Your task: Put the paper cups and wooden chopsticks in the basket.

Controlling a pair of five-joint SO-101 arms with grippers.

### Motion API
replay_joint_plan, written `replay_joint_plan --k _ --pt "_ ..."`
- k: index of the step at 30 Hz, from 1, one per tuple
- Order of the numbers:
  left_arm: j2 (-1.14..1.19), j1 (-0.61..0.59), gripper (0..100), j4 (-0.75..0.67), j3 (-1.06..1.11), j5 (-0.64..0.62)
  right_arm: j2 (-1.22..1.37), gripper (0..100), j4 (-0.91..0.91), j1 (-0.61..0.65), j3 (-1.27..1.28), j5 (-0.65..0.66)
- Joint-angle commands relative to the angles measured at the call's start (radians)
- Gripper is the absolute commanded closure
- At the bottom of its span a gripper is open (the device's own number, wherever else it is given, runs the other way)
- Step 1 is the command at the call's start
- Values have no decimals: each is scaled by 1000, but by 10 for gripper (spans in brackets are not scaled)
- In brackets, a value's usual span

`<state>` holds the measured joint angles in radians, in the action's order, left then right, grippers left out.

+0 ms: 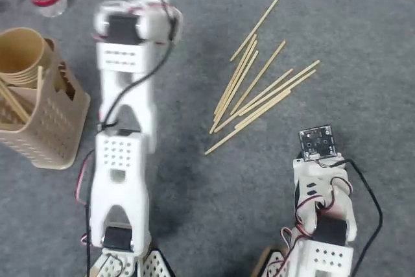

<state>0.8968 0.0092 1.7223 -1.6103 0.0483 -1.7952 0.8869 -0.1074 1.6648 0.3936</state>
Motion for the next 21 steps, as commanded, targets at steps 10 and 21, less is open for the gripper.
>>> replay_joint_plan --k 10,21 --pt "-1049 23 988 -133 1224 -109 21 896 -18 120 -212 6" --pt "-1740 -209 988 -465 2150 -147 627 898 -7 183 -646 -106"
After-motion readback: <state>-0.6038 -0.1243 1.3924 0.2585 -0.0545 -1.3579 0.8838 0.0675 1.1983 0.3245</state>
